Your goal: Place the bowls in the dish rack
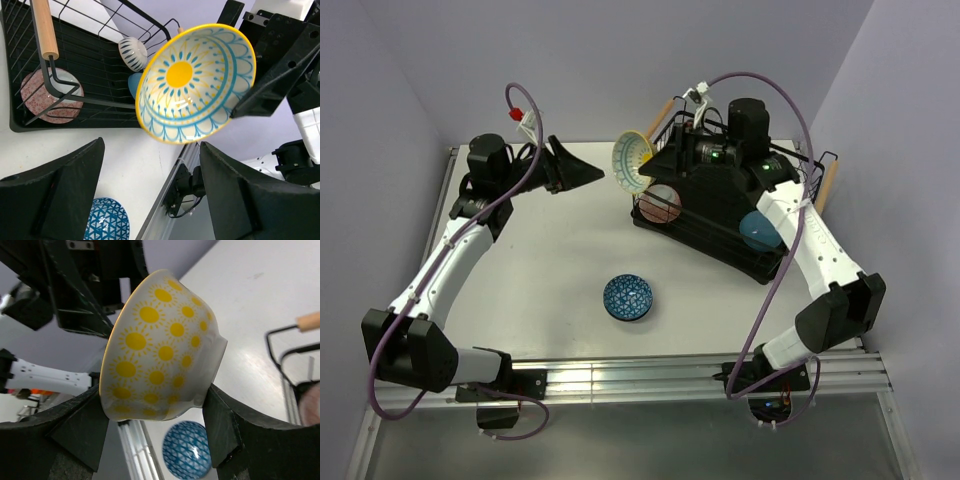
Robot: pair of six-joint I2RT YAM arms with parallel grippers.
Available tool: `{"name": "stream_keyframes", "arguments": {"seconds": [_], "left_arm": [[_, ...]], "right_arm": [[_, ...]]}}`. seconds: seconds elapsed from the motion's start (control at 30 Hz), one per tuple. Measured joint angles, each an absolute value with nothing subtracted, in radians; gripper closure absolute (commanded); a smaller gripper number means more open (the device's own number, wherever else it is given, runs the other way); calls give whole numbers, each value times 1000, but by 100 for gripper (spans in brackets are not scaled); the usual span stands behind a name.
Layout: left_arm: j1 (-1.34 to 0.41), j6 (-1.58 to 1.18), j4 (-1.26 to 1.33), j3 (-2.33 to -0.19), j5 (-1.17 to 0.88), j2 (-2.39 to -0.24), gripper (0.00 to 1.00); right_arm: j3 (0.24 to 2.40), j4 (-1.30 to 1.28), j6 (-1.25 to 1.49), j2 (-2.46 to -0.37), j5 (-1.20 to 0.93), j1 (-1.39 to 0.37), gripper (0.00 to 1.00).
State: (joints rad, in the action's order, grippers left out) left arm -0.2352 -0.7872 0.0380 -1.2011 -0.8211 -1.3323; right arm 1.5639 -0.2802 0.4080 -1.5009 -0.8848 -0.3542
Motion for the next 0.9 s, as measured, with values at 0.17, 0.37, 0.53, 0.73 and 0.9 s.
{"name": "stream_keyframes", "arguments": {"seconds": [0.17, 0.37, 0.53, 0.73, 0.9], "left_arm": [[-235, -758, 4, -1225, -818, -1337, 4], [-235, -701, -61, -1310, -814, -1349, 1], [-235, -691, -61, -1340, -814, -1353, 0], [-235, -692, -64, -1341, -811, -1359, 0], [-227, -692, -64, -1337, -810, -1359, 1]], "right_arm": [[1620, -477, 201, -1493, -881, -248, 100], [1711, -731, -119, -1495, -816, -97, 100], [1779, -880, -339, -1531, -735, -32, 100], [1833, -971, -555, -1665, -593, -30, 100], [1867, -1002, -669, -1814, -443, -38, 100]]}}
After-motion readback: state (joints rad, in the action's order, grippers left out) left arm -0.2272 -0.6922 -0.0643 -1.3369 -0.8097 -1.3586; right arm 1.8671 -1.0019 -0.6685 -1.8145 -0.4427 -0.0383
